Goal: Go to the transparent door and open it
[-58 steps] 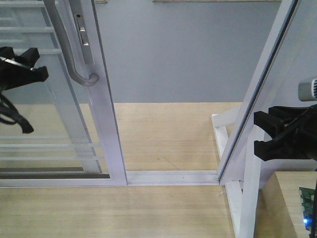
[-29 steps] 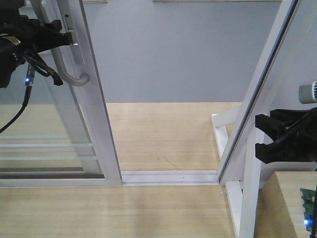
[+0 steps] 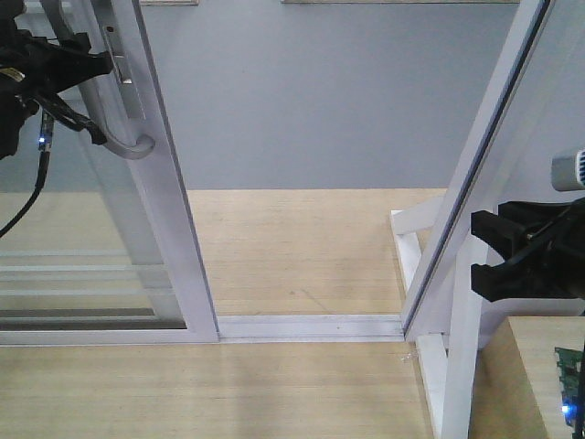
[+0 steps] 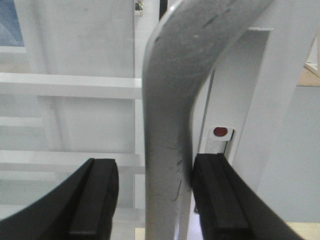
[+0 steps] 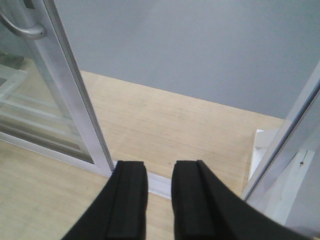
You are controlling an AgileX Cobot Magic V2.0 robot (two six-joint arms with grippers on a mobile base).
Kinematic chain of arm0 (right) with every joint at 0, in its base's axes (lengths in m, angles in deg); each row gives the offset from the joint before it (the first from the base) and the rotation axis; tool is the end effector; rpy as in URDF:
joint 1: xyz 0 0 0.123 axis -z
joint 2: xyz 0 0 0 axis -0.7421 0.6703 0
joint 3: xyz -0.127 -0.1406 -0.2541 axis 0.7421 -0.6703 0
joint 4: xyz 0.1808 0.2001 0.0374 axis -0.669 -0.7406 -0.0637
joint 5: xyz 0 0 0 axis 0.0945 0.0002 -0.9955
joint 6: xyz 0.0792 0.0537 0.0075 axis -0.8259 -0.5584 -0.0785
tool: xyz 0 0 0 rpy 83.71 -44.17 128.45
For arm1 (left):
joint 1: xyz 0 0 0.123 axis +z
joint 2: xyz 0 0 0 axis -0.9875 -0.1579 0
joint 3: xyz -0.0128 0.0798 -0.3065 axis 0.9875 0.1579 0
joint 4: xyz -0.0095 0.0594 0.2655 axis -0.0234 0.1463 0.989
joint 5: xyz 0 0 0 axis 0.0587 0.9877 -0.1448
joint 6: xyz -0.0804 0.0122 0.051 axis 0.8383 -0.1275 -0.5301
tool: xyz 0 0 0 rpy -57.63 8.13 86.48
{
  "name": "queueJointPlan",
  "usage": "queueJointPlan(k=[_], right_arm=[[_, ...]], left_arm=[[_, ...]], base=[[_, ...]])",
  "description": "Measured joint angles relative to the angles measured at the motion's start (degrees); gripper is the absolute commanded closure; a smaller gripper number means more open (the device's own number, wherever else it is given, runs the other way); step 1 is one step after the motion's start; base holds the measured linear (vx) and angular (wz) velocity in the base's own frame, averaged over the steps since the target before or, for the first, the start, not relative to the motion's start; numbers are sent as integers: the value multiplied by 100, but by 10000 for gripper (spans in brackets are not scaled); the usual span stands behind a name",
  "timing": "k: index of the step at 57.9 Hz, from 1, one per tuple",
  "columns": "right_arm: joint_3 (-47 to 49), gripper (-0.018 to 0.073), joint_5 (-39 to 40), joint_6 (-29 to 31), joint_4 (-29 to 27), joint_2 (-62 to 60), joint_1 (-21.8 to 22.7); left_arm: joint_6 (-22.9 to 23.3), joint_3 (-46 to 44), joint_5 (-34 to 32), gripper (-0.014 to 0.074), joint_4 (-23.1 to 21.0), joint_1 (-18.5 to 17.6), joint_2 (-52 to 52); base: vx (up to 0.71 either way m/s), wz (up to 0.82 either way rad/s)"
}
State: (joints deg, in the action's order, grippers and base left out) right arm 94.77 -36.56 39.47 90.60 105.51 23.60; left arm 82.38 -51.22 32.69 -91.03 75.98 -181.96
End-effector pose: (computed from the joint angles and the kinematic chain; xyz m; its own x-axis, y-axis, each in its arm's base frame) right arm 0.1480 0.0635 0.3123 -0.4758 -0.1453 -0.8675 -0.3574 0.9331 0.0398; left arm 0.4251 -0.0281 0.2826 -0.1669 -0.0719 -0.9833 -0.0181 0.9974 -0.0698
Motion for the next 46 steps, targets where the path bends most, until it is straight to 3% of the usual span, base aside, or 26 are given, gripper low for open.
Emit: queueJointPlan(k=[21, 46], right_arm=[[0, 309, 0, 0, 0, 0, 0], [0, 309, -5, 0, 0, 0, 0]], left_arm=[[-5, 0, -165, 178, -27, 74, -162], [-11, -7, -83, 184, 249, 428, -157]], base=[[0, 0], [0, 0]])
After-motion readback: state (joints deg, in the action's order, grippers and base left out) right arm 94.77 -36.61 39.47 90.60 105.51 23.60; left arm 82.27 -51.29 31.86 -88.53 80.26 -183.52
